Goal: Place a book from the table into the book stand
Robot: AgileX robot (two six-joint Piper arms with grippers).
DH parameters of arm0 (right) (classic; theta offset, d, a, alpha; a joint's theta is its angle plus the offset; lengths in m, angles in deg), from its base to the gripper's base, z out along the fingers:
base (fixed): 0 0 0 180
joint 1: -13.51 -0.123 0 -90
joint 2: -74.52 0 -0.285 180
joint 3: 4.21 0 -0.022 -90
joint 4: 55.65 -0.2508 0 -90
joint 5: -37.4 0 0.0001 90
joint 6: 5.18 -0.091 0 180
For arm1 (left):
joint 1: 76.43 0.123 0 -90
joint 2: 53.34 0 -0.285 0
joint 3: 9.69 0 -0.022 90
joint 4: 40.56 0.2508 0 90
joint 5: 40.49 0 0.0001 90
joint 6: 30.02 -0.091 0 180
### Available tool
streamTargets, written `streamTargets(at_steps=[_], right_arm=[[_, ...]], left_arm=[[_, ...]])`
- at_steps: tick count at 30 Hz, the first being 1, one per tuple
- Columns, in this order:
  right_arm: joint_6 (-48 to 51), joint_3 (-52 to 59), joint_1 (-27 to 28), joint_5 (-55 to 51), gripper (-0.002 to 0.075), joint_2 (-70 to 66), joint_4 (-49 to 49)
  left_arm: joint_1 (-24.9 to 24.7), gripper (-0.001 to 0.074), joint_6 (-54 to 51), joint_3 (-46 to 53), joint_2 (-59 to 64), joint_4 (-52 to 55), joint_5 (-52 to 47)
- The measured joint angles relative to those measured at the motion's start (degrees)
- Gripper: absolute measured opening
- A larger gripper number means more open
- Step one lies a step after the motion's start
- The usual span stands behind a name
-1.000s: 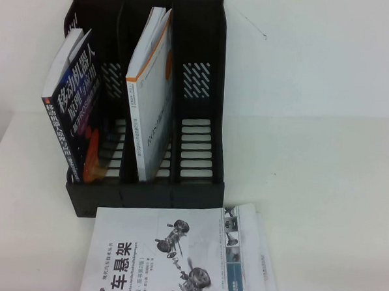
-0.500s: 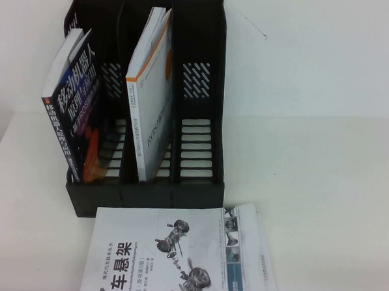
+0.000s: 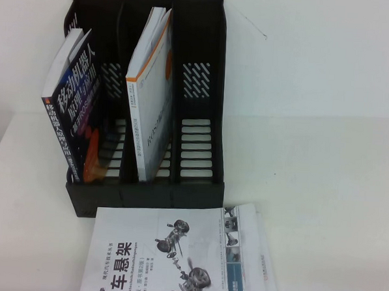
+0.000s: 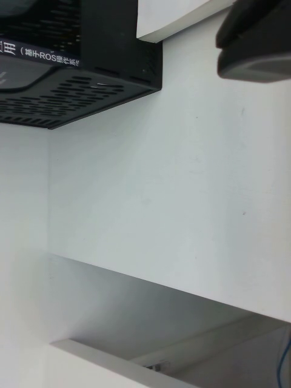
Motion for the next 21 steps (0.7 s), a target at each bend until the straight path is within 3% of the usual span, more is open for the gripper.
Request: streamTargets(at_steps=[15, 21], right_arm=[[0.00, 0.00, 0.00, 0.92, -0.0003, 0.00, 0.24], [0.00, 0.38, 0.00, 11.21, -0.0003, 0.00, 0.24]], left_arm=[[0.00, -0.0003, -0.41, 0.00, 0.00, 0.00, 0.00], [0.00, -0.0002, -1.08, 0.23, 0.00, 0.00, 3.53]])
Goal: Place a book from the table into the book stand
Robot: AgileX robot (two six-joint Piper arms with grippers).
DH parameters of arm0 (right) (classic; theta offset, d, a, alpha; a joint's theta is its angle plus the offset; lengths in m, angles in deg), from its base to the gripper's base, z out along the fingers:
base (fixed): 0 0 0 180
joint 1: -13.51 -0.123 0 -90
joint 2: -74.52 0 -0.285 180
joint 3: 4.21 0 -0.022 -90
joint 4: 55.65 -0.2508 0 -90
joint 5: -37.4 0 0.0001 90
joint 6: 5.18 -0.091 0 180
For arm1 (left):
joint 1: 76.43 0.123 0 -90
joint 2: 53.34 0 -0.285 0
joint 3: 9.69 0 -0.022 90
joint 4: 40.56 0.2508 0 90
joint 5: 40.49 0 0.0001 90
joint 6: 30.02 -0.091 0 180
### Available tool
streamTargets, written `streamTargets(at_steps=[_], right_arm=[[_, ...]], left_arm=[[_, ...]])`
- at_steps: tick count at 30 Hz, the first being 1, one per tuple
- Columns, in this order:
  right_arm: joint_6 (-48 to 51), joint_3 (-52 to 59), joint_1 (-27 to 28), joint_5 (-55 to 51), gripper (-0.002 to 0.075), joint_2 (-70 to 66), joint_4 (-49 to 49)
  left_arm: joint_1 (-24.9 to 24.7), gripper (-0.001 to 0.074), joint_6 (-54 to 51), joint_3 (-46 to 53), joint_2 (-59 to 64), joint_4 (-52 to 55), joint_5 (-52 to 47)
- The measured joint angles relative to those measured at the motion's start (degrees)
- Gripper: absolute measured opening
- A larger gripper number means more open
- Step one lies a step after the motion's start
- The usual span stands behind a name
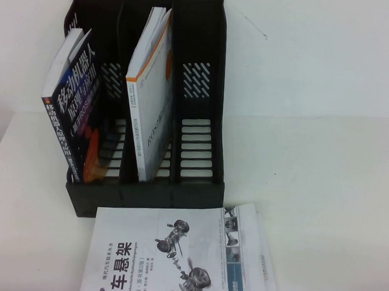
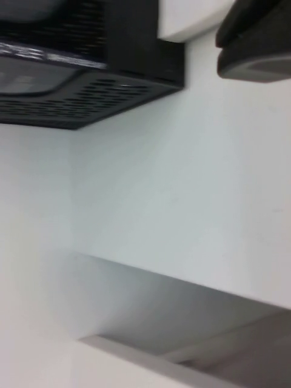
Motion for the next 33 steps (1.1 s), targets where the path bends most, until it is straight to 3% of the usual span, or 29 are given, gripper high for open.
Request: streamTargets(at_steps=[16, 23, 33], right_arm=[[-2.43, 0.00, 0.00, 40.36, -0.0003, 0.00, -0.86], [-2.57, 0.00, 0.00, 52.77, -0.0003, 0.00, -1.00], [-2.57, 0.00, 0.00, 56.18, -0.0003, 0.00, -1.12]], left_arm=[[0.00, -0.0002, -0.30, 0.12, 0.00, 0.00, 37.48], [0.00, -0.0002, -0.34, 0.12, 0.00, 0.00, 40.14], [0.00, -0.0002, -0.29, 0.12, -0.04, -3.37, 41.81]])
